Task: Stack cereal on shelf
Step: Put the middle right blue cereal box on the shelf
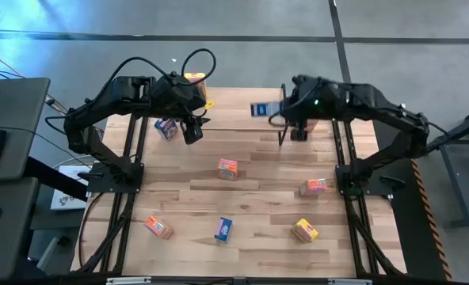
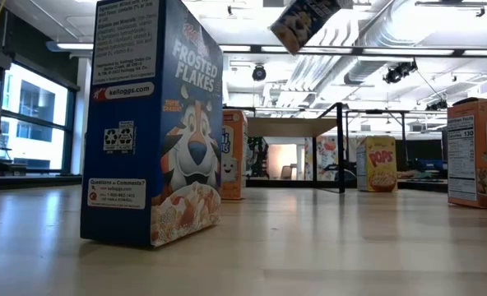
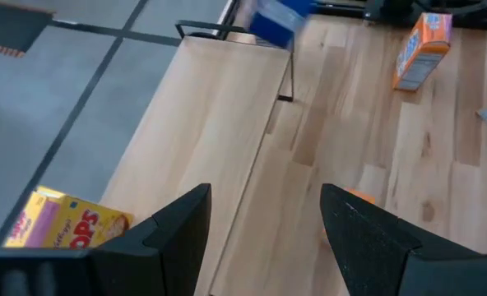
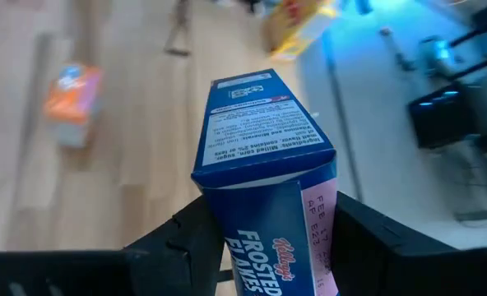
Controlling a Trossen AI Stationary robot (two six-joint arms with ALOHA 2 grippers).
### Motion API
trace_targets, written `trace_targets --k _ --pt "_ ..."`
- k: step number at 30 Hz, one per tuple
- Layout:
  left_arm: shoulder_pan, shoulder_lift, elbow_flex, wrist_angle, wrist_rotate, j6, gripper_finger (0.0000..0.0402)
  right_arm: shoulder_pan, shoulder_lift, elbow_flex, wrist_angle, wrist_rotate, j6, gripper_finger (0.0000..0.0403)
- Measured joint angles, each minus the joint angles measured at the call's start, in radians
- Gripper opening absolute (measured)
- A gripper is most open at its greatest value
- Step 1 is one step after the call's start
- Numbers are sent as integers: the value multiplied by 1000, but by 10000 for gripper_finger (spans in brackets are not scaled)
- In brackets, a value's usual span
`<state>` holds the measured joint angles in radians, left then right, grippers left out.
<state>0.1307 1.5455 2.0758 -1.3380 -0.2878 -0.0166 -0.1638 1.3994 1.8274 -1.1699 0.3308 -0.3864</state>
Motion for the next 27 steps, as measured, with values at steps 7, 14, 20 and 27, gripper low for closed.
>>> trace_targets --k 7,14,20,27 --pt "0 1 0 0 -25 2 220 -106 0 31 114 6 -63 170" --pt "20 1 0 2 -83 2 220 -226 6 32 184 5 -119 170" --pt "81 1 0 5 -121 -7 220 -334 64 32 219 -8 -176 170" --pt "161 1 0 4 -118 -26 220 -403 156 32 218 -31 -216 170"
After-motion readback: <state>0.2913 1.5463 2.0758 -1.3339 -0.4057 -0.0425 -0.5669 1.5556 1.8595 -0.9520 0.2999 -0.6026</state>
